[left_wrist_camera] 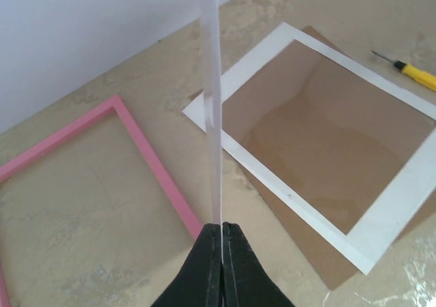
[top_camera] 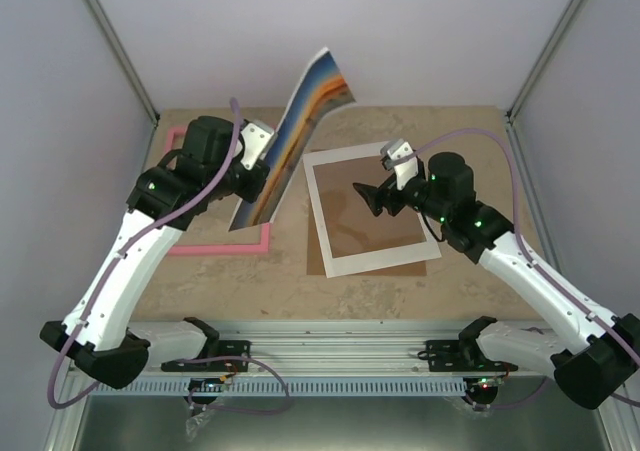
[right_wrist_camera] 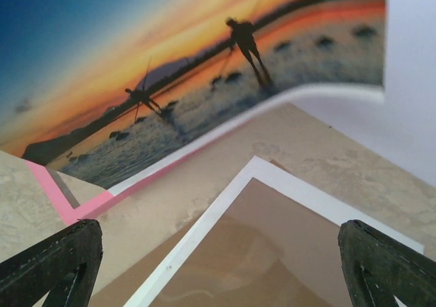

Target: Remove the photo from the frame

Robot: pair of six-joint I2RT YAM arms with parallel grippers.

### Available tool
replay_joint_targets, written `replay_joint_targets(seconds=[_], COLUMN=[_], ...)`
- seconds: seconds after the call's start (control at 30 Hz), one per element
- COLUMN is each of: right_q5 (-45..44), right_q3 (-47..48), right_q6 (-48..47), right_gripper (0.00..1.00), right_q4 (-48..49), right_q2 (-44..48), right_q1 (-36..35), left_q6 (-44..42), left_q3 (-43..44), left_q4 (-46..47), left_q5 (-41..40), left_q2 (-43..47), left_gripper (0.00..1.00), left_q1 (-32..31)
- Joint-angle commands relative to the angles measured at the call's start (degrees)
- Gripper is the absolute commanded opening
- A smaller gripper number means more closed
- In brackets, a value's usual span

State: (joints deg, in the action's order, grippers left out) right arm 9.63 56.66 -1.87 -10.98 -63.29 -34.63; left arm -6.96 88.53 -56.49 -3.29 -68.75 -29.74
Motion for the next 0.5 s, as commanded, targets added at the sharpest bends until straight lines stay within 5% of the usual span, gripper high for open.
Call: replay_joint_targets(seconds=[0.0, 0.2, 0.47], right_q5=[-1.15, -4.11, -5.86], right_q3=[2.52, 0.27, -1.65], right_q6=[-6.11, -6.66, -9.21], right_gripper=[0.95, 0.94, 0.93], right_q4=[-3.98, -4.99, -6.09], right_q2=[2.08, 5.49, 10.99], right_q1=[-0.23, -0.2, 3.36], left_q6=[-6.81, -8.7, -10.19], left_q3=[4.92, 6.62, 1.53], left_q4=[-4.07, -7.39, -8.48], left_q5=[5.95, 13.05, 11.79], left_q2=[-1.41, -1.41, 2.71], left_gripper=[0.0, 0.0, 0.0], left_q1=[-2.07, -4.22, -4.63])
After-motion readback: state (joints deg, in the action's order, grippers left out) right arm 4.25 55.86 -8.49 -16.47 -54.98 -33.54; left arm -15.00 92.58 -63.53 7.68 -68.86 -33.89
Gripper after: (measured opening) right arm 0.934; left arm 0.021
